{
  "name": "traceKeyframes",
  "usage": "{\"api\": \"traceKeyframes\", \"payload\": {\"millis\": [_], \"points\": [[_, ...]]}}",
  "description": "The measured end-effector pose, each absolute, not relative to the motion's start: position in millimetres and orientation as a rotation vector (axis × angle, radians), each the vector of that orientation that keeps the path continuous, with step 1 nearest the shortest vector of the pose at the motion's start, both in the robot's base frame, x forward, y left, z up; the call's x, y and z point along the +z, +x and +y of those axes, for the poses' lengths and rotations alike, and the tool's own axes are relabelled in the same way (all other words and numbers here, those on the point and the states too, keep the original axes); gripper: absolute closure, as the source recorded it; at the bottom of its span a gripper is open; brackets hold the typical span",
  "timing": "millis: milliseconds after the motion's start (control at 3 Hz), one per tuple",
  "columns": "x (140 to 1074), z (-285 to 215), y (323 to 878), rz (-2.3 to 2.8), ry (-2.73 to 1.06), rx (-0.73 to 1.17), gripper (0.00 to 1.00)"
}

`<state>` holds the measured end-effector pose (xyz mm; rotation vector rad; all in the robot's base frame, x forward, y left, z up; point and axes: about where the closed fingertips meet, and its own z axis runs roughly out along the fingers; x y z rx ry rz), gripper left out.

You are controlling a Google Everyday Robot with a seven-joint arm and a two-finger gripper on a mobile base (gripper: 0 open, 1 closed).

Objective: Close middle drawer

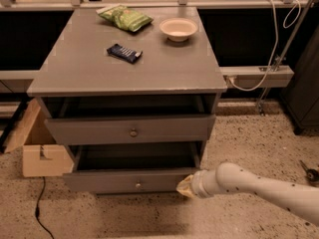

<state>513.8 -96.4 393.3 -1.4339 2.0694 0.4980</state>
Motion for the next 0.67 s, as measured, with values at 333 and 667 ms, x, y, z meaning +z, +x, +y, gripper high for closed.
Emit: {"api": "traceKeyframes", "payload": {"millis": [333,667], "points": [[395,-96,532,1.975,-1.461,0.475,1.00],[403,-97,566,1.838,-1.445,0.454,1.00]]}}
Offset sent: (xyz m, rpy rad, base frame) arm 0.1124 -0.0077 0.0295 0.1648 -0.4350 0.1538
